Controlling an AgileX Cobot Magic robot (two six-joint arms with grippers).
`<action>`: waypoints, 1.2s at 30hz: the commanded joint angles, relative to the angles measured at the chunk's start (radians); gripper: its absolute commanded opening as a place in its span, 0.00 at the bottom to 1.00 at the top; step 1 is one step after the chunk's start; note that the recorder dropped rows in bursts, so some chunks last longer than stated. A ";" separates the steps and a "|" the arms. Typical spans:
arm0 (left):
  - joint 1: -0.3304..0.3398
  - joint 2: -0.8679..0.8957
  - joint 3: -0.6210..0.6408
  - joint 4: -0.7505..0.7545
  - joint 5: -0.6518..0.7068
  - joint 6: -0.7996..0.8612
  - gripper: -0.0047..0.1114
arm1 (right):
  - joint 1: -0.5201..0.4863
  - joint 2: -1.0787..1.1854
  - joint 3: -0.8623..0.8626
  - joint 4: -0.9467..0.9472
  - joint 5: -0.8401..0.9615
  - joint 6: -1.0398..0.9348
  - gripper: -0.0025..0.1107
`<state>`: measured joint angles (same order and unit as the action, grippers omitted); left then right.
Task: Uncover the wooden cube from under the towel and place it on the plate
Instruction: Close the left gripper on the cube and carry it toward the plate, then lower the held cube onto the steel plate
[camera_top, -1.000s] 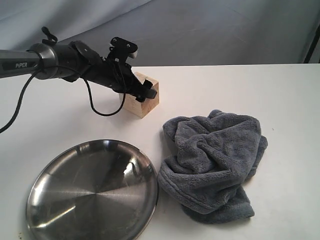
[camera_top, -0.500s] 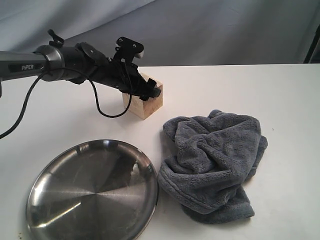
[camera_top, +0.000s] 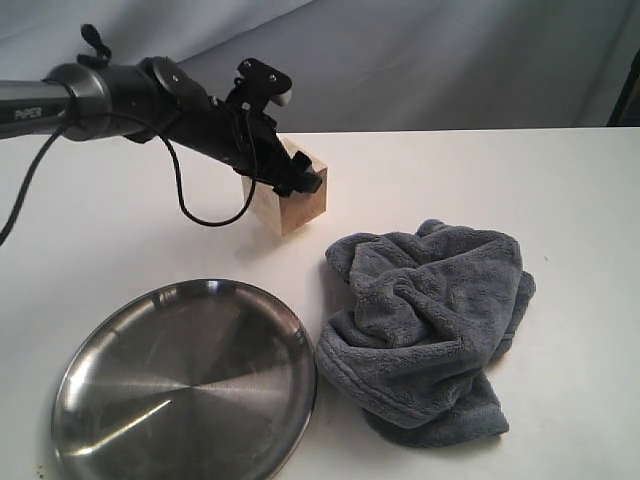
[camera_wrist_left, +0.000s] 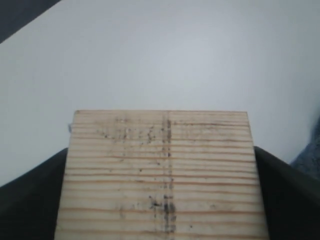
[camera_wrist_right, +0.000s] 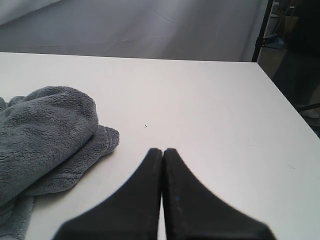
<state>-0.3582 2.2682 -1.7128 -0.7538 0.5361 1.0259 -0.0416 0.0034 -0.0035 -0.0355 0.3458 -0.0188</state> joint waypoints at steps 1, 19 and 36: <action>-0.002 -0.114 -0.002 0.122 0.076 -0.095 0.04 | -0.008 -0.003 0.003 0.005 -0.002 0.003 0.02; 0.009 -0.443 0.246 0.247 0.182 -0.232 0.04 | -0.008 -0.003 0.003 0.005 -0.002 0.001 0.02; 0.009 -0.884 1.051 -0.235 -0.163 0.033 0.04 | -0.008 -0.003 0.003 0.005 -0.002 0.002 0.02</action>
<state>-0.3496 1.4016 -0.6922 -0.9405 0.4436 1.0471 -0.0416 0.0034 -0.0035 -0.0355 0.3458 -0.0188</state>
